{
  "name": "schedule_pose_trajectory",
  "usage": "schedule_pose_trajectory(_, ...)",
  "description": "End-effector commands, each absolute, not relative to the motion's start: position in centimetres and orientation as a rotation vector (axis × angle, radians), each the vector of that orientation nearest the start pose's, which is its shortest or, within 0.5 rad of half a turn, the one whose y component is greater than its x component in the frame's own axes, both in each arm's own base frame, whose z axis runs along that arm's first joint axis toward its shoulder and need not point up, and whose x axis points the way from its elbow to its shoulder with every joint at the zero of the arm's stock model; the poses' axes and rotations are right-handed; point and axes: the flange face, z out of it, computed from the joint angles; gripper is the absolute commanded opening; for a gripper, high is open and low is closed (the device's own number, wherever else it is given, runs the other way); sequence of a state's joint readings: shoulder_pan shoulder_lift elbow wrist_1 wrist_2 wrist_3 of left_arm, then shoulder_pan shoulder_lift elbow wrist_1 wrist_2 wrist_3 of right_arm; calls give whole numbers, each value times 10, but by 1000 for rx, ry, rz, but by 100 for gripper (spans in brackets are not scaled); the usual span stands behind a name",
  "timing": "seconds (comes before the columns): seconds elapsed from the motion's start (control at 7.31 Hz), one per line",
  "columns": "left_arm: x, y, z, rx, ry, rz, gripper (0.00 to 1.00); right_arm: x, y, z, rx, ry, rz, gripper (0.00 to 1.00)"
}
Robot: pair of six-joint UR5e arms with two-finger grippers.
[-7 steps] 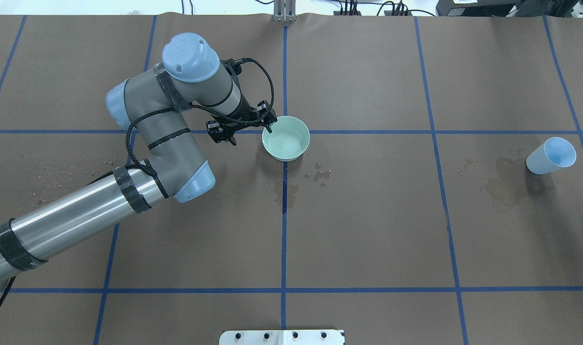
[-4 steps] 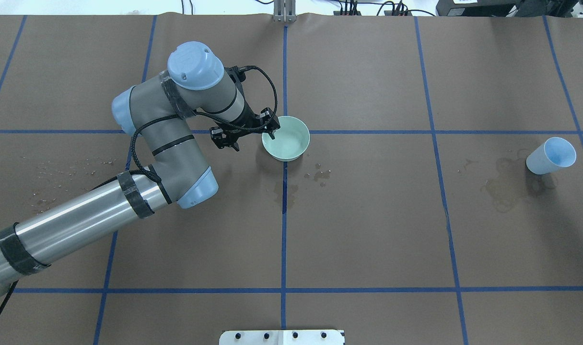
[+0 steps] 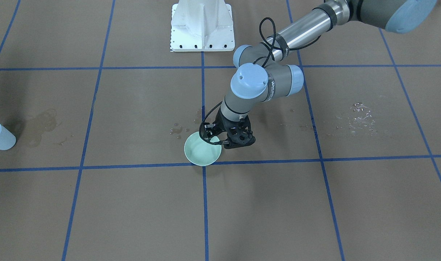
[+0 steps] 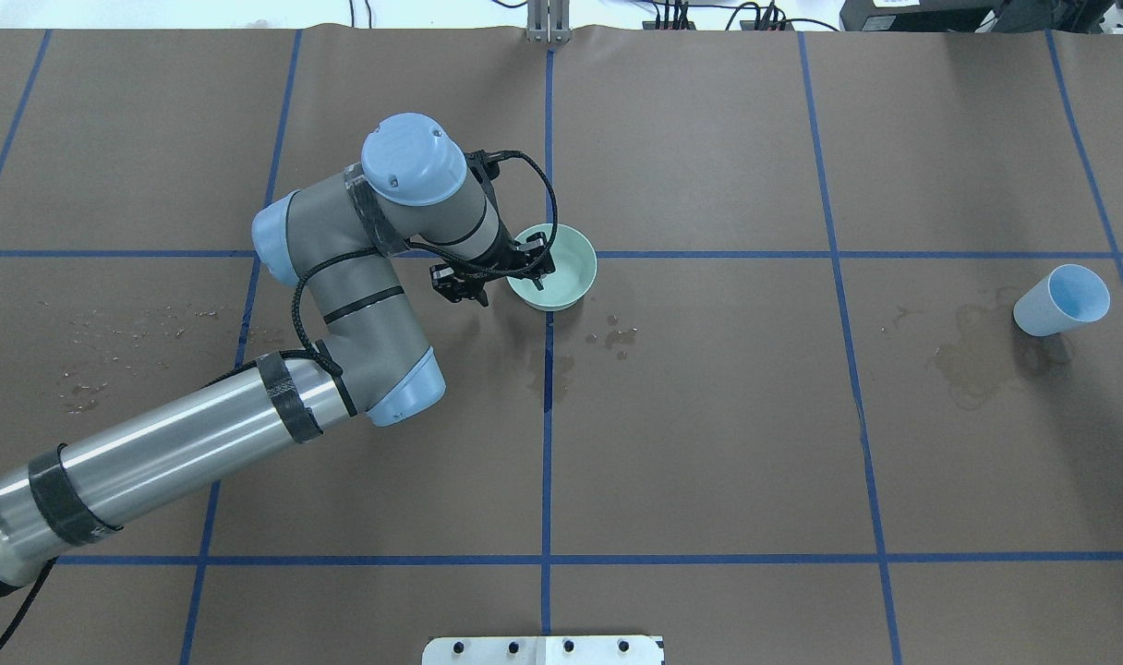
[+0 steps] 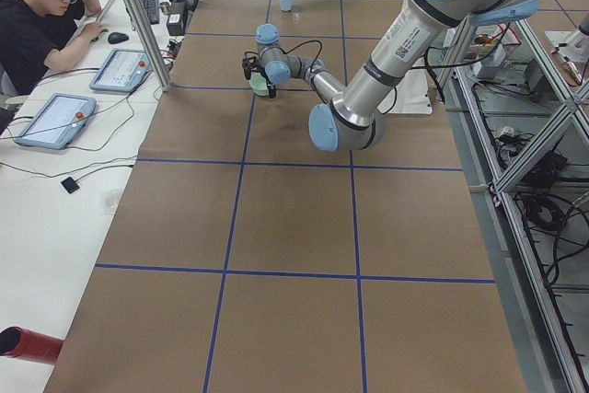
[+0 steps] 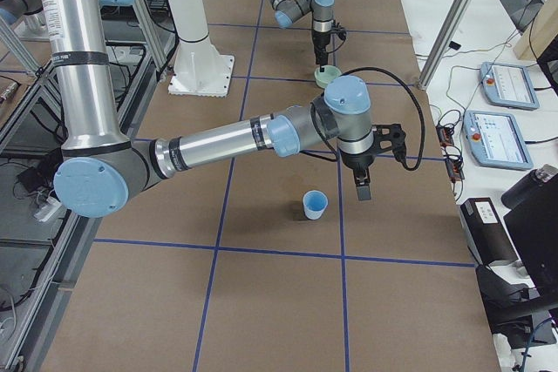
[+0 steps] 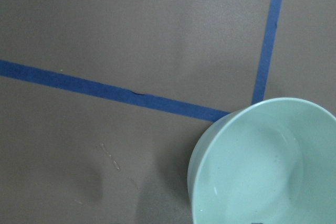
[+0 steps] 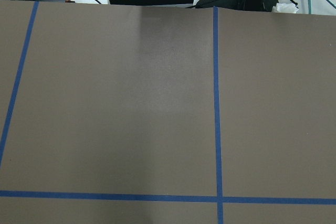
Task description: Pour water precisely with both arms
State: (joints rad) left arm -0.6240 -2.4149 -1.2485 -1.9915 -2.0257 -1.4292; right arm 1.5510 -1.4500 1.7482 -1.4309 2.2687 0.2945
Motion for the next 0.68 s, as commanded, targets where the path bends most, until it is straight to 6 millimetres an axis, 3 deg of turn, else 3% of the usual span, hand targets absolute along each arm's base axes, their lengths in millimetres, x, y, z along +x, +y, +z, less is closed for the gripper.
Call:
schedule_pose_trajectory(0.0, 591, -539, 224, -14, 999, -232, 47, 66, -547, 500, 306, -760, 101, 99)
schedule_pose_trajectory(0.41, 591, -544, 225, 16, 1008, -234, 5, 66, -545, 503, 299, -765, 103, 100)
schedule_pose_trajectory(0.55, 592, -543, 226, 14, 1007, -235, 0, 69, -545, 508, 292, -770, 109, 100)
